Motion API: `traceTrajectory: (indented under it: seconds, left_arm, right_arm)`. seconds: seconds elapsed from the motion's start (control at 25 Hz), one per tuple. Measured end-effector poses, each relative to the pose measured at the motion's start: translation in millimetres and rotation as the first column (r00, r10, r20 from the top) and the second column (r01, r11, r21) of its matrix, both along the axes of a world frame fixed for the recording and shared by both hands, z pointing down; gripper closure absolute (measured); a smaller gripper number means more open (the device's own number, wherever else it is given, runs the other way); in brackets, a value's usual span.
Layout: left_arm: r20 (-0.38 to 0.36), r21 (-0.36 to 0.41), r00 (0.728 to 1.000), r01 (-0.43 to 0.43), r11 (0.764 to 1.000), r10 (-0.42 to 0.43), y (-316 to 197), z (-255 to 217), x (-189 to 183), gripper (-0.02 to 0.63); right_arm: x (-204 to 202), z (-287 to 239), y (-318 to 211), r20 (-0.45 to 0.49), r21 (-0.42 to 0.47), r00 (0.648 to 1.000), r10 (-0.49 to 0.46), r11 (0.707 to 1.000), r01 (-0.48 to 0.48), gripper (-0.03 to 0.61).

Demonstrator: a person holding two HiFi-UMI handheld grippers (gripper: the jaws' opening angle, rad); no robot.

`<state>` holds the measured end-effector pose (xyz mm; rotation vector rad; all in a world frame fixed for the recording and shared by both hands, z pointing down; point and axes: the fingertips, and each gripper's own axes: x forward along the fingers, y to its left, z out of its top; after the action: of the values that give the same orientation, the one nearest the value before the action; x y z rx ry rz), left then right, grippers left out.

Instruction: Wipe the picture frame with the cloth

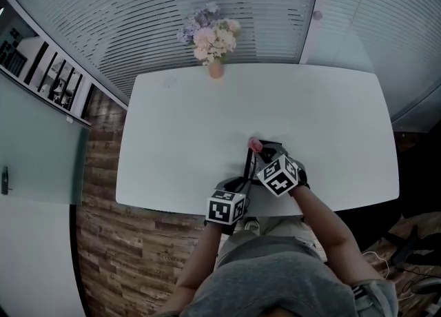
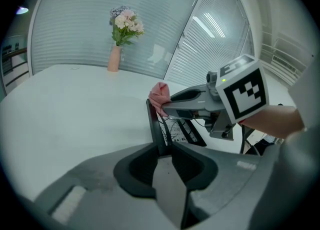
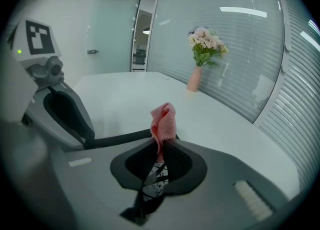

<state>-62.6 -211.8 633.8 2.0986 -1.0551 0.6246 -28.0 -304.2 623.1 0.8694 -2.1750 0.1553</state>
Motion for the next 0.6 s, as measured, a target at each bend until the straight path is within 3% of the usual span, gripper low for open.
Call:
traceTrajectory:
  seconds: [0.6]
  left_arm:
    - [0.011, 0.017, 1.0, 0.002, 1.0, -0.002, 0, -1, 0, 0.517]
  right_arm:
    - [-9, -1, 29, 0.022, -0.037, 0.999, -0.041, 0.998, 0.042, 0.542]
